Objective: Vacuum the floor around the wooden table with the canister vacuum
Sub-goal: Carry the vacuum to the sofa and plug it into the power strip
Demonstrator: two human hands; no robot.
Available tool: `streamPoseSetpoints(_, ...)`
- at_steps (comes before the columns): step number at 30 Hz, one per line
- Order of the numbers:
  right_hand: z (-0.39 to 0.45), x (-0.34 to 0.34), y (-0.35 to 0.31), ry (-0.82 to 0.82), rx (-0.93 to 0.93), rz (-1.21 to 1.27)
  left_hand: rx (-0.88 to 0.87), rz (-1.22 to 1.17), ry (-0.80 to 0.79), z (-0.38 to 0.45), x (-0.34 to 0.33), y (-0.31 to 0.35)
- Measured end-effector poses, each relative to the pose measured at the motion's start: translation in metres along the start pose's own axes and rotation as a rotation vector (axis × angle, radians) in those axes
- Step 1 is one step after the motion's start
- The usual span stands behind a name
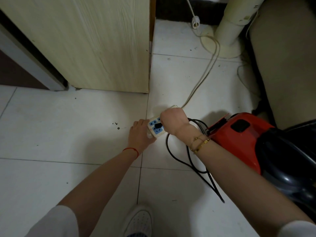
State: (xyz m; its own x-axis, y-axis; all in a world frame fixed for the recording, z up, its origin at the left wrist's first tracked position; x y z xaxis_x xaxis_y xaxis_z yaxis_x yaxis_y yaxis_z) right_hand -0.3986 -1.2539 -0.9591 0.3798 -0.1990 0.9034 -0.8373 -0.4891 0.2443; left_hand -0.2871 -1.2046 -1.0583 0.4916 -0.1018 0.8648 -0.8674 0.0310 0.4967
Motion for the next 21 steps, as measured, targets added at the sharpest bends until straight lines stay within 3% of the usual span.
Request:
streamPoseSetpoints(9, 0.01, 0.003, -0.008, -0.006, 0.085, -0.103, -0.022, -0.059, 0.02, 0.0, 0.001, -0.002)
streamPoseSetpoints(21, 0.018, -0.019, -0.017, -0.033, 0.022, 0.115, -0.04, -0.075, 0.006, 0.001, 0.003, -0.002)
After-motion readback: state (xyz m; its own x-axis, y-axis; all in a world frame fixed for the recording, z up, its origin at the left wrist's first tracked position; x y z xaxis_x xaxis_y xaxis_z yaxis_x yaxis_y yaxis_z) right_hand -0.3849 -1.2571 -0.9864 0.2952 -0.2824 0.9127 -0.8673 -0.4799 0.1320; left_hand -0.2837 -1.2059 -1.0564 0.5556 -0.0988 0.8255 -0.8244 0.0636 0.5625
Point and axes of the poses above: each hand's wrist, its own z-axis towards the middle knuckle, its own x-axis out of the back of the hand, y = z × x, the point moved 4 cm from there along z, towards the middle knuckle, and after that the axes turned 8 degrees about -x, right-handed, at the moved point
